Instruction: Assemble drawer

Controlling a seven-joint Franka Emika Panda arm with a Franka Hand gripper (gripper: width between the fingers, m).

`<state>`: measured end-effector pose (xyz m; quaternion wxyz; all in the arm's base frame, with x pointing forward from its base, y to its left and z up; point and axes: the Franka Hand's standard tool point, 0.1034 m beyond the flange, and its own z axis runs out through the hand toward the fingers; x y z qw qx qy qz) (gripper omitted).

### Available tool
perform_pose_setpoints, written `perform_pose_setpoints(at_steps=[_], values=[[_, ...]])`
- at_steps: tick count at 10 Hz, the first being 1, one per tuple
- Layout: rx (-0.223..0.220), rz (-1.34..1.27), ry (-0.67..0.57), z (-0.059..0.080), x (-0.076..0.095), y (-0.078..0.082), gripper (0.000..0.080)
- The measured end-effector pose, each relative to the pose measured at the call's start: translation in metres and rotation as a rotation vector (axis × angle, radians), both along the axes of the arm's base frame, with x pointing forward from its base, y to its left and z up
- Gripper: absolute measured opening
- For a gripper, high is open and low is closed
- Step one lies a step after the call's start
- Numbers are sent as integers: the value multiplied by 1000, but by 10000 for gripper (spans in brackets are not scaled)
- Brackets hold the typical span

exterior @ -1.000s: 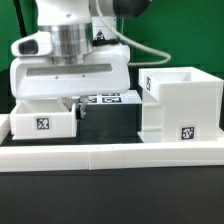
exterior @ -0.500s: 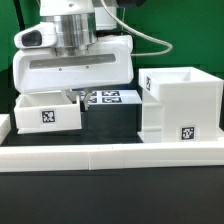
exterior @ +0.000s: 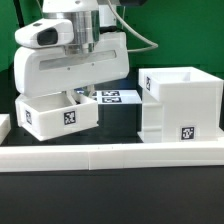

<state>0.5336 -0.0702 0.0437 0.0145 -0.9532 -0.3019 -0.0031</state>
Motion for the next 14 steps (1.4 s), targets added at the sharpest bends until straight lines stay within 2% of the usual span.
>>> perform_pose_setpoints(at_steps=[3,5,10,12,14], values=[[-8,178,-2,0,0,0,42],[-33,468,-6,2,6,9,42],[-51,737,3,1,4,3,42],[-55,857,15,-3,-1,10,42],[-53,850,18,-4,-2,10,42]])
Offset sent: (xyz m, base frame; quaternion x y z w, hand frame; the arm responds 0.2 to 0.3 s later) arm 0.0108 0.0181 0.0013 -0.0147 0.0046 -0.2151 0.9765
